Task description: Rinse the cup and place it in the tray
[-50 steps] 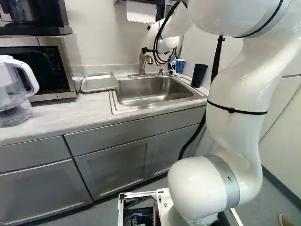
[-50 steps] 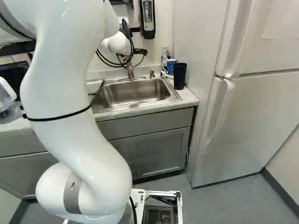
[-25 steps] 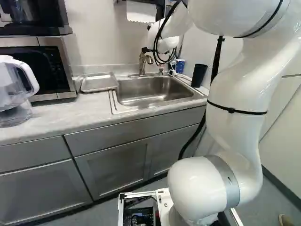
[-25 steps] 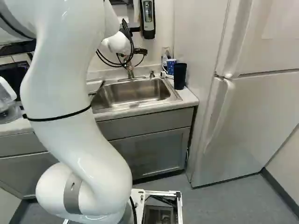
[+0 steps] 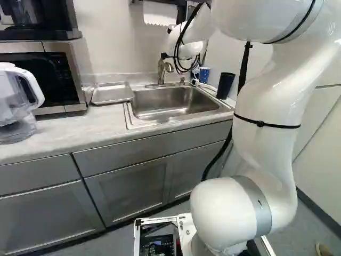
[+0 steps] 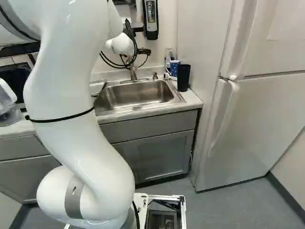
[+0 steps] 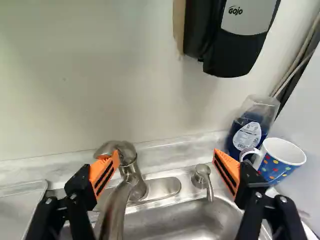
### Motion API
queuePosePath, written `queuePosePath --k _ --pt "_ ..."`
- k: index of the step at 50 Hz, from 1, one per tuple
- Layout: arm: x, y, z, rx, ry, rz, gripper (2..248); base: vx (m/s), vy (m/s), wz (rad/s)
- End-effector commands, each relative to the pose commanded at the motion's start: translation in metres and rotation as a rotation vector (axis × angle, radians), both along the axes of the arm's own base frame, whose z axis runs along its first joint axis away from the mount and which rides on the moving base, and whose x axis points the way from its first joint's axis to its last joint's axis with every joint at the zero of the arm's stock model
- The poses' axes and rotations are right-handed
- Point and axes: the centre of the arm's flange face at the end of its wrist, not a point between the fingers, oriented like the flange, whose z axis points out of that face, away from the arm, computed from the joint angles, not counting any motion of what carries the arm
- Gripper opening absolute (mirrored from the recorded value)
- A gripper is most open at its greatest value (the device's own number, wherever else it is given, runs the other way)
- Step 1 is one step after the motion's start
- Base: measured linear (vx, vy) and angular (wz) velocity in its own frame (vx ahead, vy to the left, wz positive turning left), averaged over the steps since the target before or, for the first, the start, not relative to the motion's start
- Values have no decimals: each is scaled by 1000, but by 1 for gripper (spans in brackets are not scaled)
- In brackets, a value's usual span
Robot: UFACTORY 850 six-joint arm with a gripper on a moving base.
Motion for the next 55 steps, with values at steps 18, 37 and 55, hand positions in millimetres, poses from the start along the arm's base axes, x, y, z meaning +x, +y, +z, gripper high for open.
queuePosePath --k 18,37,55 --pt "7 1 2 1 -30 1 247 0 0 0" --pt "20 12 3 3 -63 17 247 0 0 0" --pt "21 12 3 4 -66 17 247 0 0 0"
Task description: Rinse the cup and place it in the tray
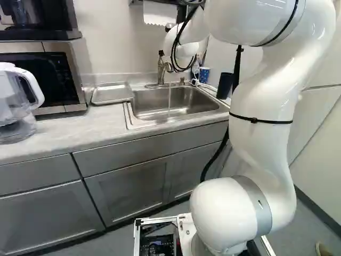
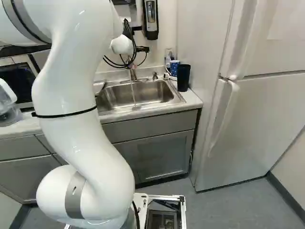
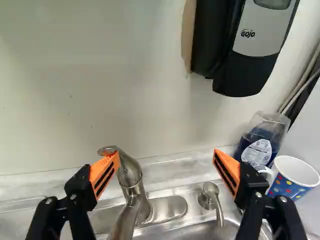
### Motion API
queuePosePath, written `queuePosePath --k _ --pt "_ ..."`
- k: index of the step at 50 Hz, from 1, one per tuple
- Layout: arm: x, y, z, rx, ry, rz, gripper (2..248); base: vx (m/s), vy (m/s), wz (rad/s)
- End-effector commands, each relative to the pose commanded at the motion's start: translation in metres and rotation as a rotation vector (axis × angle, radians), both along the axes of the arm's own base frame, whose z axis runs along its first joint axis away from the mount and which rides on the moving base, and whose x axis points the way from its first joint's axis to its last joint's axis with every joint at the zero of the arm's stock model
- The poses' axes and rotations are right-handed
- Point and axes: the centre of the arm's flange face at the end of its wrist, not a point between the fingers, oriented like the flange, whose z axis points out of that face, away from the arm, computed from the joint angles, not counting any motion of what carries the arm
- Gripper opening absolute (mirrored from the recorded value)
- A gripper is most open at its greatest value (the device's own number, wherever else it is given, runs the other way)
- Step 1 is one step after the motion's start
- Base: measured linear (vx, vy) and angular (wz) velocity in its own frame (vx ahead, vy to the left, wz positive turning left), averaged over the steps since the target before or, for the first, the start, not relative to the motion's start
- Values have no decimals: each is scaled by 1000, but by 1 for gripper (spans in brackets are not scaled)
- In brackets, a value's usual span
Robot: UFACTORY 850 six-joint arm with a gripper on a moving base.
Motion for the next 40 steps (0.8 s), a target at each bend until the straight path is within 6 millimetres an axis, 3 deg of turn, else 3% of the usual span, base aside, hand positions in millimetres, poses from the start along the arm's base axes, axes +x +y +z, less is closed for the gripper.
queuePosePath --k 19,40 --pt "-3 1 0 0 1 1 247 0 0 0" --pt "-42 6 3 -1 14 15 247 0 0 0"
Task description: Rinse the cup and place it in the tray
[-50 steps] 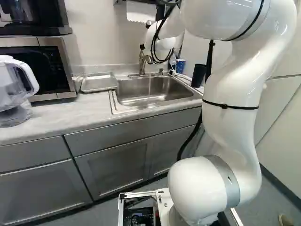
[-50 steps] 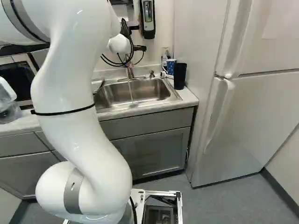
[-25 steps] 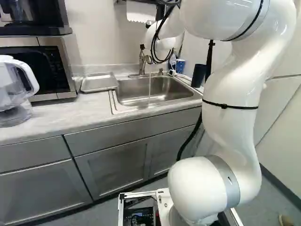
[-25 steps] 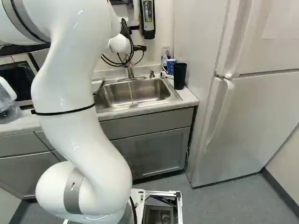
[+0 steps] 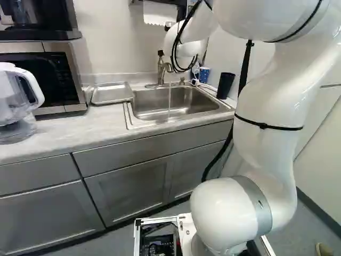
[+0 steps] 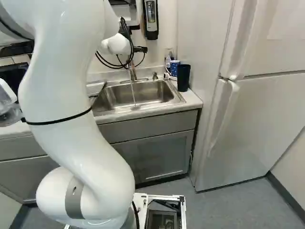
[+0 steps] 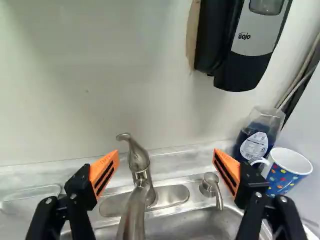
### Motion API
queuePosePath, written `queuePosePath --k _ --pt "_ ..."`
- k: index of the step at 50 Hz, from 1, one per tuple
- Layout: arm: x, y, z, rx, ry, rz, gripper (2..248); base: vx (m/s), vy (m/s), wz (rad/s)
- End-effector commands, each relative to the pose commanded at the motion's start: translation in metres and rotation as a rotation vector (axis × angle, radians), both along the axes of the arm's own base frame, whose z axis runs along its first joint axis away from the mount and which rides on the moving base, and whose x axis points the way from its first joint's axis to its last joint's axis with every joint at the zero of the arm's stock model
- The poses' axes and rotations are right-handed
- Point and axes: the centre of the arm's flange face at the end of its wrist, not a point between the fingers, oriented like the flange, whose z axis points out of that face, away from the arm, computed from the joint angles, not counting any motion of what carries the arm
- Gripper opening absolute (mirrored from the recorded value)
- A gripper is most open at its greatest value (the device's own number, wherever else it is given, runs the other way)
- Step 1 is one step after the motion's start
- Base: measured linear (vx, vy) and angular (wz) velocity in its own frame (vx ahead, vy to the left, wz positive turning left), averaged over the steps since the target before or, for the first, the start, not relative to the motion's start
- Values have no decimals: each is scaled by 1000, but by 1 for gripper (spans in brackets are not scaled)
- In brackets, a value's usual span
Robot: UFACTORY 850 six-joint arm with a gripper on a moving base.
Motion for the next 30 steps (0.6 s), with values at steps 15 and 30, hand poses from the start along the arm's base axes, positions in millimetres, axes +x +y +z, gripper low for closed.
queuePosePath --k 15,30 --pt "-31 -1 2 -1 7 3 247 0 0 0" --pt "-62 -1 1 -2 23 7 247 0 0 0"
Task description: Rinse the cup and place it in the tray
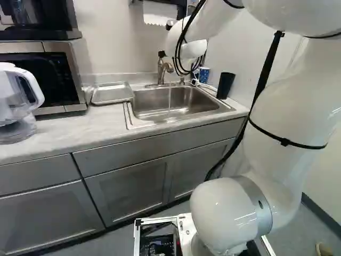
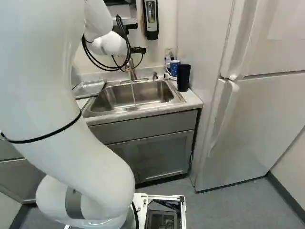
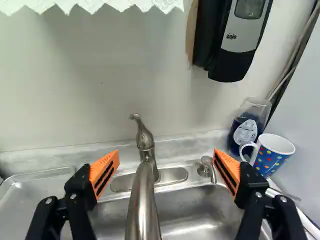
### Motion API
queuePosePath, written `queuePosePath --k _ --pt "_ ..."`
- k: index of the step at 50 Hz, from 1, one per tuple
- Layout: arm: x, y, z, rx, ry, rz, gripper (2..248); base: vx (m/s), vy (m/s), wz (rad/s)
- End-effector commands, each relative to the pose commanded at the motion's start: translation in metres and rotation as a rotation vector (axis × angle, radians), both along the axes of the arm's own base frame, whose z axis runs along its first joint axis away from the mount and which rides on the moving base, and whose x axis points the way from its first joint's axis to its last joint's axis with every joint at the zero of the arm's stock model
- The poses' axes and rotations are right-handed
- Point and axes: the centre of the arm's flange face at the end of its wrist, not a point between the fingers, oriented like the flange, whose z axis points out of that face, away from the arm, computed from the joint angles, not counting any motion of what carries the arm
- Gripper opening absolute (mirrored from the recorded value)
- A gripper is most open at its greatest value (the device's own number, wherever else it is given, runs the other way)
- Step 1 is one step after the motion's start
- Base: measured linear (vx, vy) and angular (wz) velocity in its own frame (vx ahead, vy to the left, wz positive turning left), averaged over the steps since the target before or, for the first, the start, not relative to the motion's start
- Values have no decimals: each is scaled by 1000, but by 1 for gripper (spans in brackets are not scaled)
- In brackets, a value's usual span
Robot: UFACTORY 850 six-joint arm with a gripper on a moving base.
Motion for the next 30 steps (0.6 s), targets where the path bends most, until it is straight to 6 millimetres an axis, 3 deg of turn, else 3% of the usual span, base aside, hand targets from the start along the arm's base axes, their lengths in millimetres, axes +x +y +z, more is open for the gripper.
queuePosePath --k 30 --pt "-65 -2 -9 -8 91 8 247 0 0 0"
